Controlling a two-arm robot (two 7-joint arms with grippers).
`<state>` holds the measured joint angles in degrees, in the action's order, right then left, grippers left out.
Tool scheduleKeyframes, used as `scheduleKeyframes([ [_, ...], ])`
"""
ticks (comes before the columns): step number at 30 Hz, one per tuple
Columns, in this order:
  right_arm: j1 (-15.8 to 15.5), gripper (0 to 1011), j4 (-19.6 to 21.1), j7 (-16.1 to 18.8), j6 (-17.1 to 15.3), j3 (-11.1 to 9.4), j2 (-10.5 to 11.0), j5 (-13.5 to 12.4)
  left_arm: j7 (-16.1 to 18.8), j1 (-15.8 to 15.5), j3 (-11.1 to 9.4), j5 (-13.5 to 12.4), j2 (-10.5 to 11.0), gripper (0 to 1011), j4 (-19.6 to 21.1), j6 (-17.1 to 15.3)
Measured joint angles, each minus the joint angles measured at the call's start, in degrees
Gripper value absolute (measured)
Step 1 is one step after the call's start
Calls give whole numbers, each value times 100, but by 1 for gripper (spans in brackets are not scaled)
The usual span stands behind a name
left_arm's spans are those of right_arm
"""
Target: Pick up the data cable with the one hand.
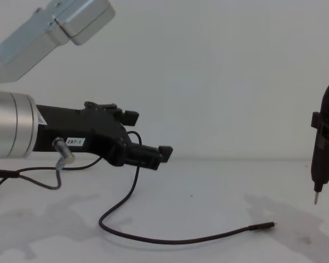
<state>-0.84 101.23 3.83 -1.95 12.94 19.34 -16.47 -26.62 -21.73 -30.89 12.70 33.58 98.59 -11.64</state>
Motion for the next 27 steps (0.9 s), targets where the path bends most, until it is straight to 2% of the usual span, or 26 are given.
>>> scheduleKeyframes([
  [7, 0, 268, 0, 0, 0, 0, 0, 0, -532, -303, -166, 119, 95, 1002, 1, -561],
  [15, 0, 268, 0, 0, 0, 0, 0, 0, -960, -631, -380, 254, 46, 1002, -115, -1170],
  [23, 0, 268, 0, 0, 0, 0, 0, 0, -1092, -808, -531, 304, -73, 1002, -238, -1475],
  [27, 0, 268, 0, 0, 0, 0, 0, 0, -1091, -892, -627, 312, -201, 1002, -347, -1619],
])
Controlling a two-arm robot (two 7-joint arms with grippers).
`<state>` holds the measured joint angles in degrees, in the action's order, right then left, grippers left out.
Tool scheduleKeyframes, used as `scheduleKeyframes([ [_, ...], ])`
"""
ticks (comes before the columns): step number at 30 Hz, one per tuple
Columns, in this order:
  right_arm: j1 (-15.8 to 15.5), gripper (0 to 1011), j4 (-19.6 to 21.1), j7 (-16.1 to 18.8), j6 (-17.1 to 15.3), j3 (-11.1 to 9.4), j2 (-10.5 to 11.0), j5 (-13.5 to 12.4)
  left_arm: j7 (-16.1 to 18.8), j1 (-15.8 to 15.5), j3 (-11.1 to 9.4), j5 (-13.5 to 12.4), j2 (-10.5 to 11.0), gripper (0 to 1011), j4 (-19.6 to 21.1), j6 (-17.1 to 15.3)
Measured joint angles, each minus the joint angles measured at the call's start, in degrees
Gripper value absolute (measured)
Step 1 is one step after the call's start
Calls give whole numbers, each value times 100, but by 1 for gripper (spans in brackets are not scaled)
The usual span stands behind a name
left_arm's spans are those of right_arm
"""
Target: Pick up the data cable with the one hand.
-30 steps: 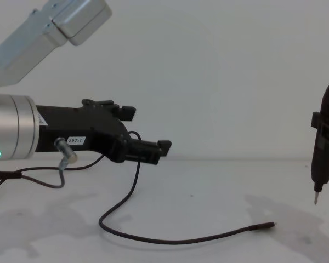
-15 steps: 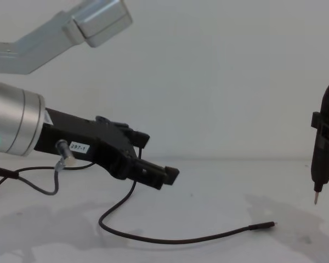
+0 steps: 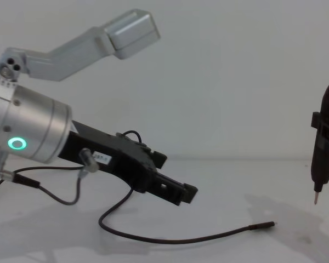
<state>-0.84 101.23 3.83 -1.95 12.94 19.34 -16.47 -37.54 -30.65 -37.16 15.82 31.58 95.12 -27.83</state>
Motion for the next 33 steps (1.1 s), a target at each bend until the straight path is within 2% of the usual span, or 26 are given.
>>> scheduleKeyframes([
  [14, 0, 268, 0, 0, 0, 0, 0, 0, 159, -172, -263, -27, -353, 1002, -367, -285],
  [33, 0, 268, 0, 0, 0, 0, 0, 0, 308, -258, -466, -211, -628, 1002, -768, -376],
])
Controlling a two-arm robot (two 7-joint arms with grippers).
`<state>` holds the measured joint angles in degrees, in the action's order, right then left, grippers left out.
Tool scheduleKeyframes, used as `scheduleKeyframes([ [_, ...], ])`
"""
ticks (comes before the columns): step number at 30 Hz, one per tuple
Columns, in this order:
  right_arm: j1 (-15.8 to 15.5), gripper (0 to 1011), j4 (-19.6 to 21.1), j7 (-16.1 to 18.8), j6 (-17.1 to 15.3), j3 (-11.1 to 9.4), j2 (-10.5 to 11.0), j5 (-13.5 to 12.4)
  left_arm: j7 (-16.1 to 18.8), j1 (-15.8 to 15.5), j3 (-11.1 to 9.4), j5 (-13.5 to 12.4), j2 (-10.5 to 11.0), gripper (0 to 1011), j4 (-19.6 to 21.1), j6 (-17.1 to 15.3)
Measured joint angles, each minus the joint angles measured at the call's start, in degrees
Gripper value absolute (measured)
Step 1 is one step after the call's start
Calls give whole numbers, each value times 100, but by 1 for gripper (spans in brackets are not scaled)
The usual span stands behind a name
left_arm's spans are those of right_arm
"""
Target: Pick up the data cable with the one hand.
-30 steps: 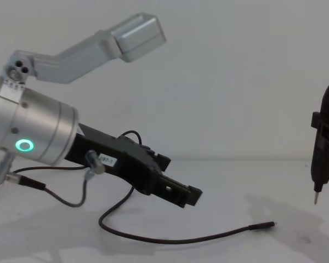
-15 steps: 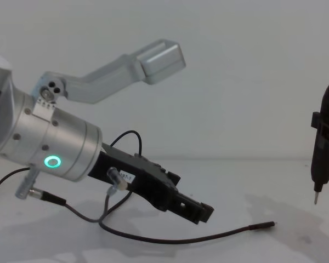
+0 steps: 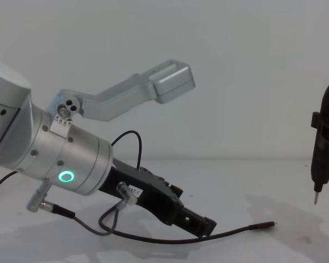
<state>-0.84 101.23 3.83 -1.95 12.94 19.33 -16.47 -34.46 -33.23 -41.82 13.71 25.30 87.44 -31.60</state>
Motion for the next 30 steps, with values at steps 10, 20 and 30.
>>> scheduleKeyframes([
  [10, 0, 268, 0, 0, 0, 0, 0, 0, 24, -4, -39, -78, -71, 1002, -87, -16],
  [20, 0, 268, 0, 0, 0, 0, 0, 0, 31, 6, -68, -168, -127, 1002, -132, -37],
  [30, 0, 268, 0, 0, 0, 0, 0, 0, 47, 23, -77, -239, -165, 1002, -133, -87],
])
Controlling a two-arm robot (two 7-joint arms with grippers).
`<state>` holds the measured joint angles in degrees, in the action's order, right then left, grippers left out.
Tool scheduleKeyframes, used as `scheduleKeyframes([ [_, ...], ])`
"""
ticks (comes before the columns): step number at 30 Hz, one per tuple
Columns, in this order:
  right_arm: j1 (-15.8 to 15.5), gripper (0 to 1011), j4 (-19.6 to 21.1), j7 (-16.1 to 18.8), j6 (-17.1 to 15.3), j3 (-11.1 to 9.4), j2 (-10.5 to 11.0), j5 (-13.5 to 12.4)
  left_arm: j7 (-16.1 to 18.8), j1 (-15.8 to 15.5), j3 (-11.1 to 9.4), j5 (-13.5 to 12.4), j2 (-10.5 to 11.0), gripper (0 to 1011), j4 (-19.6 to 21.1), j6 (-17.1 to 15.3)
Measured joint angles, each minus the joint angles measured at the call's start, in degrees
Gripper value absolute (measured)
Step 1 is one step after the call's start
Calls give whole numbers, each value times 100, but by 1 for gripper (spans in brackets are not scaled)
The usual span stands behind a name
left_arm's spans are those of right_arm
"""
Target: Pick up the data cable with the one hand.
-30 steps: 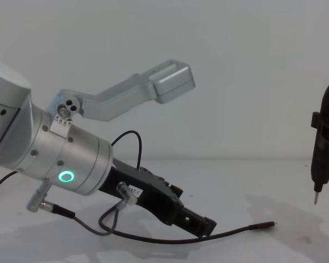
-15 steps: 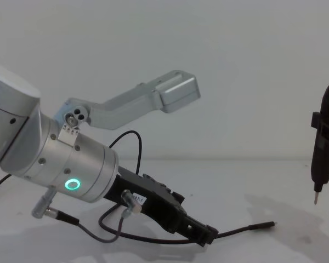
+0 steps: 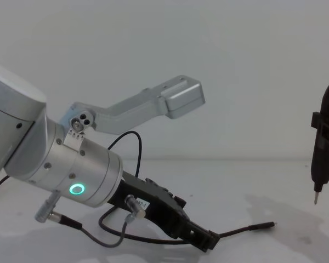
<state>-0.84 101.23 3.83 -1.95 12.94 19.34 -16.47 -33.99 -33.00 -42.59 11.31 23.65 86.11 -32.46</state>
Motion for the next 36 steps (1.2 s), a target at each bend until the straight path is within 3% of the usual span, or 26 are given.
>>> scheduleKeyframes([
  [18, 0, 268, 0, 0, 0, 0, 0, 0, 120, 25, 17, -166, -98, 968, -9, -204],
  [25, 0, 268, 0, 0, 0, 0, 0, 0, 161, 29, 27, -210, -149, 812, -42, -265],
  [29, 0, 268, 0, 0, 0, 0, 0, 0, 175, 31, 30, -223, -164, 670, -52, -282],
  [36, 0, 268, 0, 0, 0, 0, 0, 0, 195, 33, 35, -243, -178, 550, -64, -306],
])
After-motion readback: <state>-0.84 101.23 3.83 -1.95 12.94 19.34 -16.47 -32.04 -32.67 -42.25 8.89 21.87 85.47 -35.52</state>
